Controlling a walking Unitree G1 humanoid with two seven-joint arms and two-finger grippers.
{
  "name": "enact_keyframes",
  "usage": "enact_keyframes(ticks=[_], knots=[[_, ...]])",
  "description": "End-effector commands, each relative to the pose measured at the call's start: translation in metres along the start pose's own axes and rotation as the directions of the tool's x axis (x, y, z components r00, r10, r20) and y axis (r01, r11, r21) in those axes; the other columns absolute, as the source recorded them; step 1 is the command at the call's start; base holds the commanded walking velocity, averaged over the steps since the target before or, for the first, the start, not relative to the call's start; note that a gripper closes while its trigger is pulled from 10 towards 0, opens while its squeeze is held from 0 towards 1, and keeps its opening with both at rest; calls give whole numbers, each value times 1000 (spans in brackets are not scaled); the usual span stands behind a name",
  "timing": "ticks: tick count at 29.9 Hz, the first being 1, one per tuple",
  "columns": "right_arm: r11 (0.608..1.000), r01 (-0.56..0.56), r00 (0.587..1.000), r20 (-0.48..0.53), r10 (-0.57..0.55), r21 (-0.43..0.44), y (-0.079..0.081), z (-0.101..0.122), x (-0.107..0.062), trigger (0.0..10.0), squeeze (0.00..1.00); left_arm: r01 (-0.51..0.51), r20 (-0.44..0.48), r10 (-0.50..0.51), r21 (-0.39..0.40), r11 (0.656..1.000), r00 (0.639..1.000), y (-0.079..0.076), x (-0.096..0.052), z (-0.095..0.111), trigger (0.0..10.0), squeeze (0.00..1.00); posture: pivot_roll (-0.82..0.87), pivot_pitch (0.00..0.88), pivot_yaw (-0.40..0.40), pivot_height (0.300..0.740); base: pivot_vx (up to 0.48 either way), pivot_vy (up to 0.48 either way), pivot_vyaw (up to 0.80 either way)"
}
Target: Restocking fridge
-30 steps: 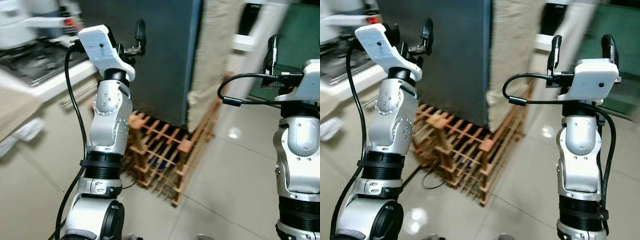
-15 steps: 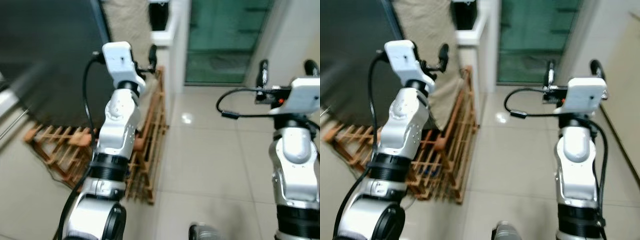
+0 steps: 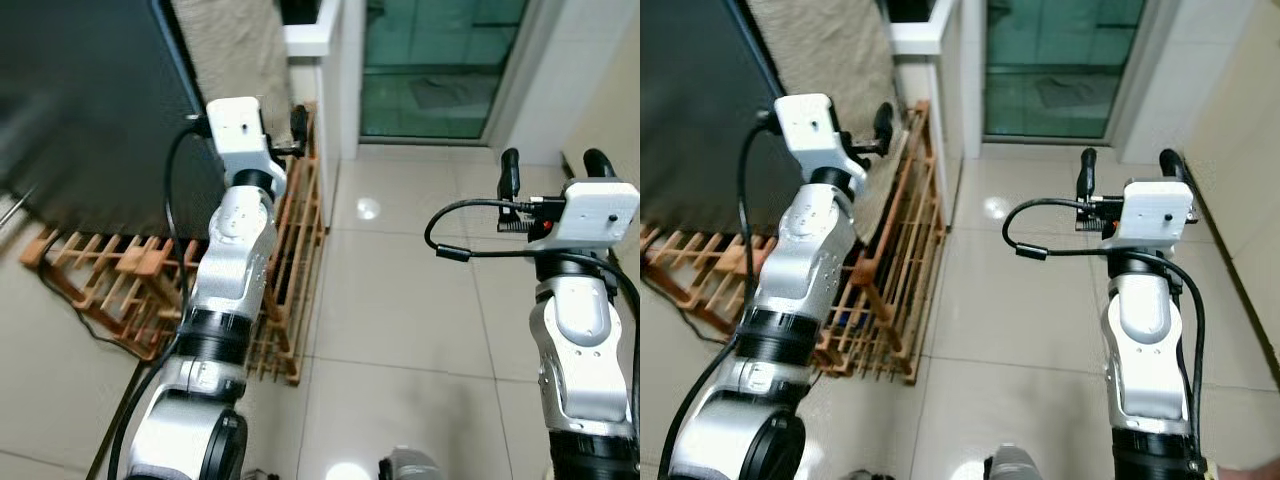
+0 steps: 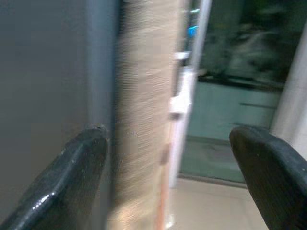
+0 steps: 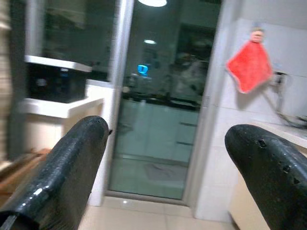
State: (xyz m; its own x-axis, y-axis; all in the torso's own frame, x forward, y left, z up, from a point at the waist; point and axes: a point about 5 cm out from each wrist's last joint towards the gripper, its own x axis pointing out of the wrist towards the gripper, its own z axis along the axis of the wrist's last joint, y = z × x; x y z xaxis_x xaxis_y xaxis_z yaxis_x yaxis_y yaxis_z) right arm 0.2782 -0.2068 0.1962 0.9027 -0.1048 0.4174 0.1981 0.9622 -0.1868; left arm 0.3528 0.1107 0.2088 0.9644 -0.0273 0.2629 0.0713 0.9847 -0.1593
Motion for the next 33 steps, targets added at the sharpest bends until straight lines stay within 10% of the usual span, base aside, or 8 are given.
enact_keyframes(ticks=[1,14,19,22,26,33], knots=[[1000,-19,1000,-14,19,8,3,-3,-3,10000,0,17,6,-17,11,1000,1000,-3,-3,2,10000,0,-232,32,68,723,0,0,631],[999,-37,999,-28,38,16,11,-5,-4,10000,0,176,-7,-176,-3,984,984,-45,11,0,10000,0,-232,33,67,723,0,0,95],[999,42,999,-14,-41,27,1,-4,-15,10000,0,120,-20,-120,29,992,993,-10,4,-9,10000,0,-254,17,95,723,0,0,0],[998,44,999,-14,-44,40,-2,7,-55,10000,0,97,43,-100,81,992,994,35,-47,3,10000,0,-226,15,72,723,0,0,0],[996,92,996,-14,-92,2,-12,13,-68,10000,0,59,148,-76,112,992,986,34,-63,21,10000,0,-214,17,46,723,0,0,0],[997,74,997,-6,-74,0,-14,9,-61,10000,0,83,75,-93,123,989,993,18,-69,-3,10000,0,-223,0,22,723,0,0,0]])
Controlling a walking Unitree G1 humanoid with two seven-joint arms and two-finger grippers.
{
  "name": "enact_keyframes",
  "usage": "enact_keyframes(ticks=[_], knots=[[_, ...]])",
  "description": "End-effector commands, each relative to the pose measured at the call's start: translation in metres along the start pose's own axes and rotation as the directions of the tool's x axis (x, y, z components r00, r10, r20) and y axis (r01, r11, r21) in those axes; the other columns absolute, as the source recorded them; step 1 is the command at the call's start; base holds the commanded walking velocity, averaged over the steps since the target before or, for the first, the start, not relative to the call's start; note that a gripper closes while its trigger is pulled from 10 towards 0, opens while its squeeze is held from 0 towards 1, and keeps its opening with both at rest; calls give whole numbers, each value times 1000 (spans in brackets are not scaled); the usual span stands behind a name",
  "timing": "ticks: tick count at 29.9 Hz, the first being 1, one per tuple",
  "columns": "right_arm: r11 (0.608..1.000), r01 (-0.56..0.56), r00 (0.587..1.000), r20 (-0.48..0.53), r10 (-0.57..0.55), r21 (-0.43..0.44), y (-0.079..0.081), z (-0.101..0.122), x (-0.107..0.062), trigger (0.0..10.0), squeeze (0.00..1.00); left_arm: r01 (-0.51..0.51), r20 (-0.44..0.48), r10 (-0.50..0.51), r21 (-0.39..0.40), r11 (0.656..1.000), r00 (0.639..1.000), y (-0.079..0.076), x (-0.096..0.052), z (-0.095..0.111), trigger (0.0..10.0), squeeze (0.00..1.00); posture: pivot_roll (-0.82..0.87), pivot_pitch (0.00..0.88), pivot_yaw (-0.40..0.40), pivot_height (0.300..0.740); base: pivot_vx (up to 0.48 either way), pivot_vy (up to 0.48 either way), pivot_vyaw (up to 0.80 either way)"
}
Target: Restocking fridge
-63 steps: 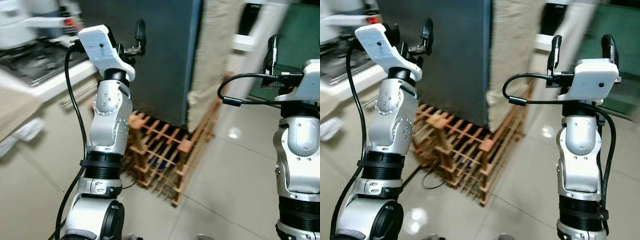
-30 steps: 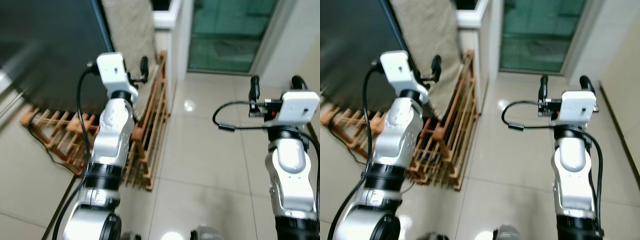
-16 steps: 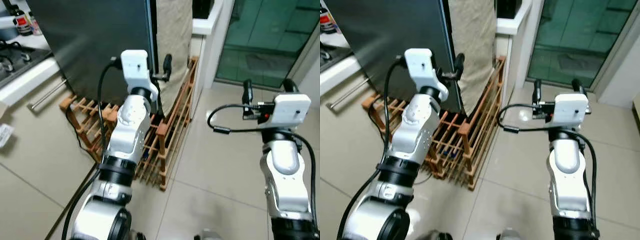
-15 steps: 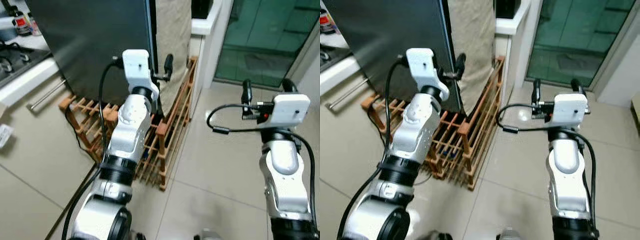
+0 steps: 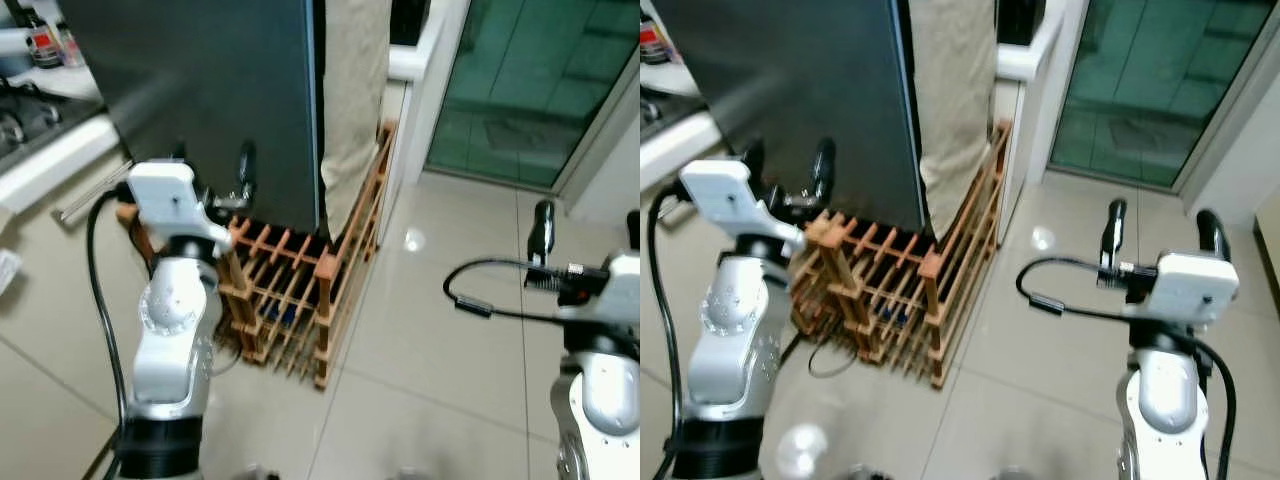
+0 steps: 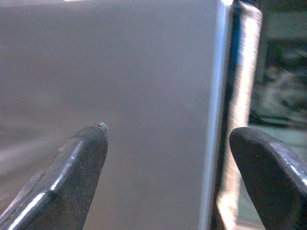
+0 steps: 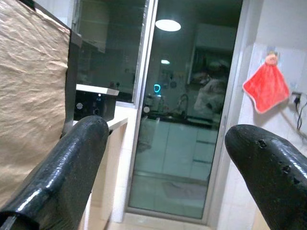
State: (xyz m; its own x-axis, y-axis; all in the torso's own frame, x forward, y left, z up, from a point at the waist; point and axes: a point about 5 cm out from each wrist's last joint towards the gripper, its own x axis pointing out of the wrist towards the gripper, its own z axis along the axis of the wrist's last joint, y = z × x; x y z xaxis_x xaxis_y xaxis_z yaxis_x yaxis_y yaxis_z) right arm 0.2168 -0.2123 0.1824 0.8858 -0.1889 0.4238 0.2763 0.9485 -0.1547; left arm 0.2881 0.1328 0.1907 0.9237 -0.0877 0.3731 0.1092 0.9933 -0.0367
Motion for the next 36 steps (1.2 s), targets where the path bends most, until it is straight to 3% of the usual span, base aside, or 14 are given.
enact_keyframes(ticks=[1,2,3,6,10,30,36], knots=[[1000,-23,1000,-7,23,3,1,-3,-2,10000,0,42,-58,-40,25,999,998,-5,-6,-11,10000,0,-223,0,22,723,0,0,0],[1000,-23,1000,-7,23,3,1,-3,-2,10000,0,42,-58,-40,25,999,998,-5,-6,-11,10000,0,-223,0,22,723,0,0,0],[999,-42,999,-23,42,-12,1,-8,-4,10000,0,95,-101,-93,8,995,990,-7,-15,-16,10000,0,-212,0,30,723,0,0,0],[999,-43,999,-29,43,-12,2,-11,-1,10000,0,102,-73,-103,-27,994,992,-9,-15,-12,10000,0,-207,0,30,723,155,0,0],[998,-54,998,-14,54,-12,11,-12,6,10000,0,98,-53,-102,-75,992,993,-17,-1,-9,10000,0,-201,0,31,723,465,0,0],[999,-51,999,-5,51,1,12,-19,22,10000,0,144,-15,-146,-100,985,989,-23,2,-3,10000,0,-192,0,23,723,465,0,0],[998,-58,998,9,58,-1,14,-17,27,10000,0,143,-17,-146,-121,982,989,-23,5,2,10000,0,-192,0,24,723,0,0,0]])
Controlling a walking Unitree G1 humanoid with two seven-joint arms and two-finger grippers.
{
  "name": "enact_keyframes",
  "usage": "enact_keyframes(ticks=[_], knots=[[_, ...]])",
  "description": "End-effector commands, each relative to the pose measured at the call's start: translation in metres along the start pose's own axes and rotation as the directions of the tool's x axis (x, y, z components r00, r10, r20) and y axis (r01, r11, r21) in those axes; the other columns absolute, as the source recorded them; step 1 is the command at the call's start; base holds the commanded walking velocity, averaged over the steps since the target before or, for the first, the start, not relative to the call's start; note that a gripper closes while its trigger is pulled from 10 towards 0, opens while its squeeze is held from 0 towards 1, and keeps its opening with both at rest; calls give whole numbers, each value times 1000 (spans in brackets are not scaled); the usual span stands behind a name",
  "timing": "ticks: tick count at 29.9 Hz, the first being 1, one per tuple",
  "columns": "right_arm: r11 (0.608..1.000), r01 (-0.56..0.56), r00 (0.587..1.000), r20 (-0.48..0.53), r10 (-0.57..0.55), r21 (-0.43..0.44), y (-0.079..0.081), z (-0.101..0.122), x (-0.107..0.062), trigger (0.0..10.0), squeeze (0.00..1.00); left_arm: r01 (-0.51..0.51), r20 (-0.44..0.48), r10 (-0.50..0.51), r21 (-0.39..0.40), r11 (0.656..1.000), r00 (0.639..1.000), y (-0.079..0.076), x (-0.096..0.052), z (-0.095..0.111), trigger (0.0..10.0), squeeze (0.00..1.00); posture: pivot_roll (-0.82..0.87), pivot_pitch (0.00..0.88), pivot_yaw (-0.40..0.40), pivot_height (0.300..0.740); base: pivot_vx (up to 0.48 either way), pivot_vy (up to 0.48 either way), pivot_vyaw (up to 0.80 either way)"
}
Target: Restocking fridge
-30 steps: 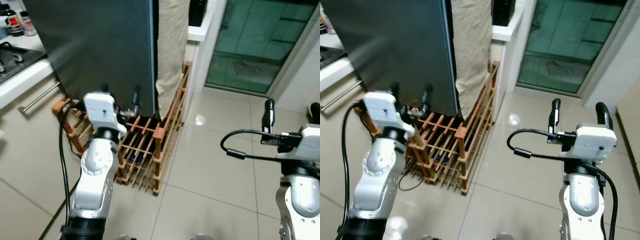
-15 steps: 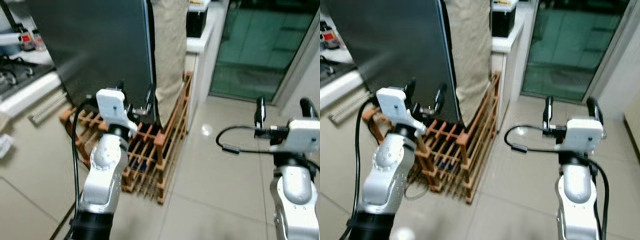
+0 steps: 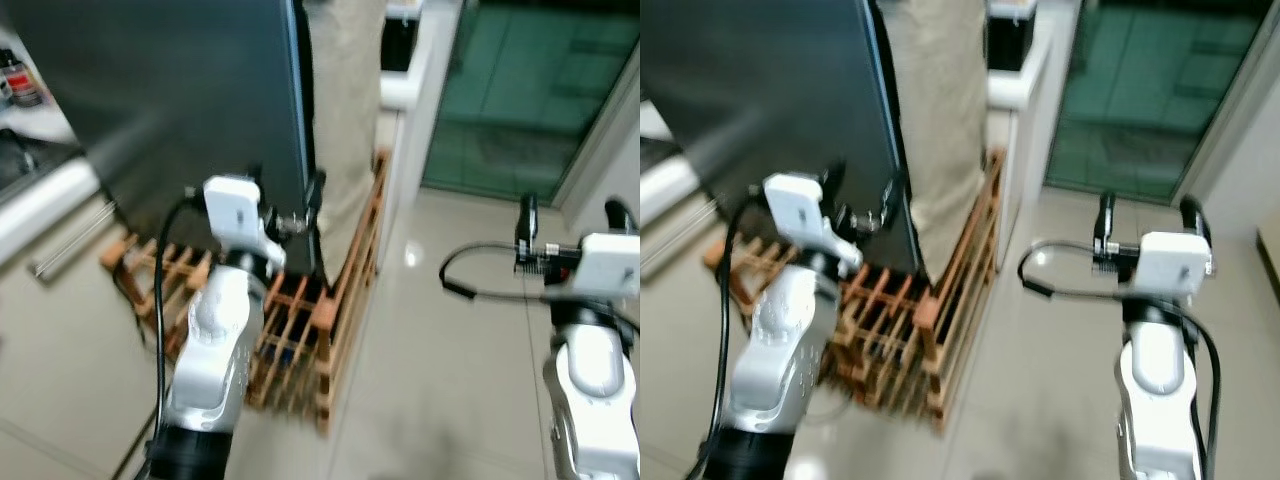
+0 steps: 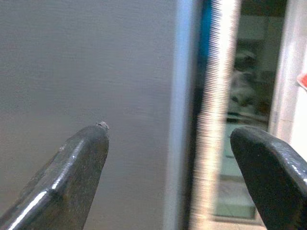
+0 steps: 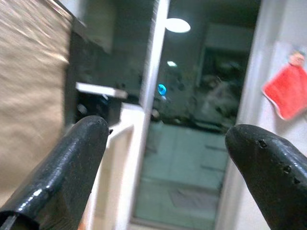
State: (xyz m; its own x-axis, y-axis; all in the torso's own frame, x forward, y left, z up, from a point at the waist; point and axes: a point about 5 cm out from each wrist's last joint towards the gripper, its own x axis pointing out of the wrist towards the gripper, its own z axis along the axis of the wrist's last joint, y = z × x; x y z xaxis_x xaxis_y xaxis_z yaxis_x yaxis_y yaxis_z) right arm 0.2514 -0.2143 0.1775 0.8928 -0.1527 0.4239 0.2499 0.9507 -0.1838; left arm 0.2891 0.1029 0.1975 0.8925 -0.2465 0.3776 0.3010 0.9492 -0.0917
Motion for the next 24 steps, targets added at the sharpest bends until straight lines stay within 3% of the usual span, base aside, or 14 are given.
enact_keyframes(ticks=[1,11,16,24], knots=[[999,-29,1000,3,28,16,8,1,0,10000,0,-10,-20,10,-1,1000,1000,6,2,0,10000,0,-192,0,27,723,0,0,0],[1000,-18,1000,2,18,25,8,0,10,10000,0,32,-49,-34,-50,998,998,-3,13,-5,10000,0,-195,4,35,723,0,0,0],[1000,-14,1000,4,14,24,8,1,9,10000,0,79,-64,-83,-56,995,995,-10,16,-4,10000,0,-209,29,41,723,0,-393,0],[999,-18,1000,3,18,26,10,2,9,10000,0,69,-88,-75,-73,995,993,-12,17,-7,10000,0,-211,46,41,723,0,-479,0]])
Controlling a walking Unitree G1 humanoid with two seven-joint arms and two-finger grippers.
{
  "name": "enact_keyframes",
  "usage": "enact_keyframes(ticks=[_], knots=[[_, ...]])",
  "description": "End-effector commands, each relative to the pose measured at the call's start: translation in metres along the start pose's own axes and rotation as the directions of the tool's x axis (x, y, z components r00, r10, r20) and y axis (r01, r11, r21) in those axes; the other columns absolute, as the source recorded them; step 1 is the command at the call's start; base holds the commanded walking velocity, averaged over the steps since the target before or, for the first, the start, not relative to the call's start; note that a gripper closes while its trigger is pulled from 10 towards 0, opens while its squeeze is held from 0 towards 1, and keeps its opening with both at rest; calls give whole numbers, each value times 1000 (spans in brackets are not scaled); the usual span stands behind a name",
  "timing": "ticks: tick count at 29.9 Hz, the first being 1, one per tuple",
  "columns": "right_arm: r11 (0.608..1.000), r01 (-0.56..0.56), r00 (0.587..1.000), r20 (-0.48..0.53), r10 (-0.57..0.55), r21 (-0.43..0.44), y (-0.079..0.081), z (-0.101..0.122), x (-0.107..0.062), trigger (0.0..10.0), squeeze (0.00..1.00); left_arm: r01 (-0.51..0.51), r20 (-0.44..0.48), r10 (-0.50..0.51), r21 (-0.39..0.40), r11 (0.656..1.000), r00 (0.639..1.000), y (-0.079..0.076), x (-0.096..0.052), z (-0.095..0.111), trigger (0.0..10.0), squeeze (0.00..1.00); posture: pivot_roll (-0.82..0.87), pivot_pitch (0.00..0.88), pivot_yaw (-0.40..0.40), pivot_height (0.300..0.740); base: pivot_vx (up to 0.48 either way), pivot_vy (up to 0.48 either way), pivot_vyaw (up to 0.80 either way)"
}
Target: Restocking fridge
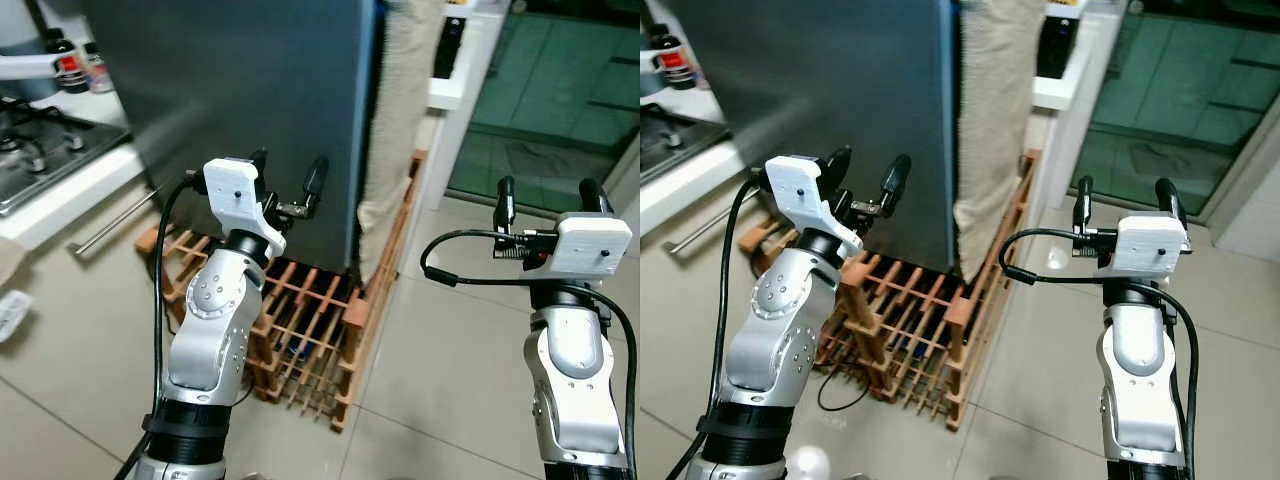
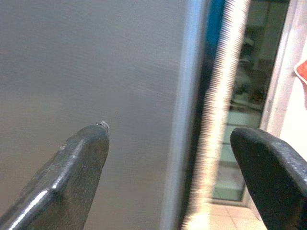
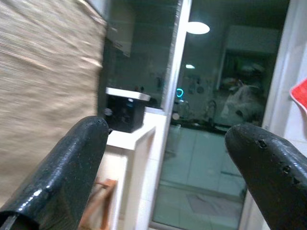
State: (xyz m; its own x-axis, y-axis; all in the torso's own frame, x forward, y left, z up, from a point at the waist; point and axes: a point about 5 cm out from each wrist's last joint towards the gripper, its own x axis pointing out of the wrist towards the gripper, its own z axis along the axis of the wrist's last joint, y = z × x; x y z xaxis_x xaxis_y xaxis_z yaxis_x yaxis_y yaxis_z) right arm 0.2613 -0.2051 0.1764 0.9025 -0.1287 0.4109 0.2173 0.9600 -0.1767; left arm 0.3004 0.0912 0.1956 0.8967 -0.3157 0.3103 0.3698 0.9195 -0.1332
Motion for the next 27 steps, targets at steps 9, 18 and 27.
enact_keyframes(ticks=[9,18,27], knots=[[1000,-1,1000,13,1,8,1,6,2,10000,0,-129,-39,132,60,990,991,12,15,-5,10000,0,-218,66,41,723,41,-153,0],[1000,-2,996,93,4,-25,1,22,1,10000,0,-143,59,143,1,990,988,16,12,11,10000,0,-220,68,39,723,103,0,0],[1000,-10,996,93,12,-19,3,24,6,10000,0,-77,74,78,-17,997,994,3,19,13,10000,0,-224,55,27,723,480,0,0]])
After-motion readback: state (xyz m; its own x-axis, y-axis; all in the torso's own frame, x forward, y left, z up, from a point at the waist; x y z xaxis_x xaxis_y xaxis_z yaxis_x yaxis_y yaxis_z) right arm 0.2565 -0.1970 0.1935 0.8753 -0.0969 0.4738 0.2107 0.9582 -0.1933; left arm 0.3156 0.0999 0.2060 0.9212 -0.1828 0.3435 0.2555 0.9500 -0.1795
